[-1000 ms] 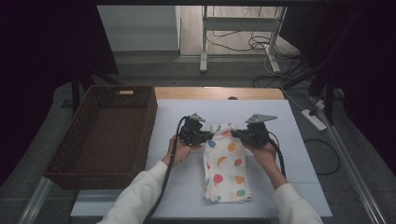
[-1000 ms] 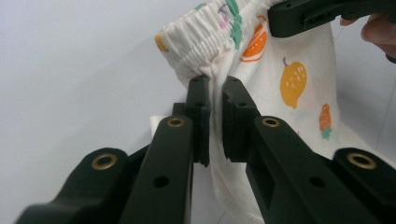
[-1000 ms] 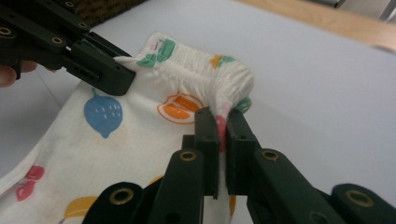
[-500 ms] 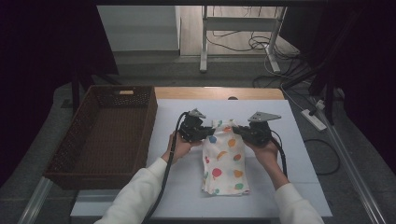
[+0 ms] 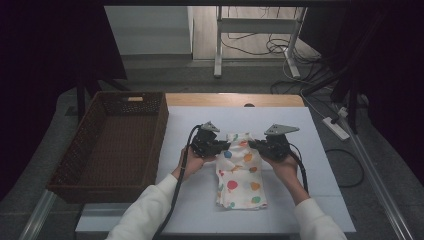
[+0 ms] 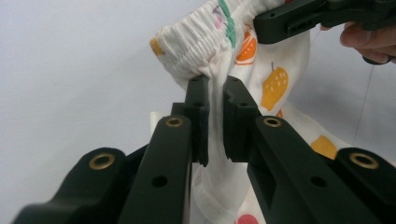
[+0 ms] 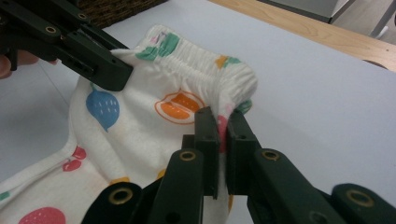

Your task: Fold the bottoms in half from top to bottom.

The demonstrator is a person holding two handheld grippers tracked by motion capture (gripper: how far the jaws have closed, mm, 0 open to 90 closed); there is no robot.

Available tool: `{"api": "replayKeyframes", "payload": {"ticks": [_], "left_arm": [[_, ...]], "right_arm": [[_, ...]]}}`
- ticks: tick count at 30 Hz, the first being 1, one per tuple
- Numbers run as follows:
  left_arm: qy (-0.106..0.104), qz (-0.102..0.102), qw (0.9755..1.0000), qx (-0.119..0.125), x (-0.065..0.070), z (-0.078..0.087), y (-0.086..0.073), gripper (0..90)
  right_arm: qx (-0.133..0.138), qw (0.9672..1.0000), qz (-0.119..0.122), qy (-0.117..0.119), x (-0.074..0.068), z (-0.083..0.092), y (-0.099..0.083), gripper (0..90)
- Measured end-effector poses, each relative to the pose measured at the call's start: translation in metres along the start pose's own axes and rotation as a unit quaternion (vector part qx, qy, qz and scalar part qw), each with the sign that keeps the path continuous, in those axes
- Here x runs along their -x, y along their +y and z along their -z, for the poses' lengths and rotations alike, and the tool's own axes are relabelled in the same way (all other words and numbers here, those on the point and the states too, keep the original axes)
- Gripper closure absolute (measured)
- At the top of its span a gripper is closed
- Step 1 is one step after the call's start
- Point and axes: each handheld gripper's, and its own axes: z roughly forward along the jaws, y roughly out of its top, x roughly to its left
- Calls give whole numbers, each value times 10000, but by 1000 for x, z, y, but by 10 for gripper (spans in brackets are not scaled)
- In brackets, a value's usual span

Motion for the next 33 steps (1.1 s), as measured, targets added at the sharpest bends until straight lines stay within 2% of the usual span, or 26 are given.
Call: {"api": "replayKeyframes", "payload": {"ticks": [15,33], "left_arm": [[-102,-99,9999,18,11,6,-8,822],[-156,-65,9999,-2,12,7,-13,816]], "right_arm": [[-26,10000,59,67,-12,10,-8,852],[-17,9999,32,159,-17,13,-10,852]]}}
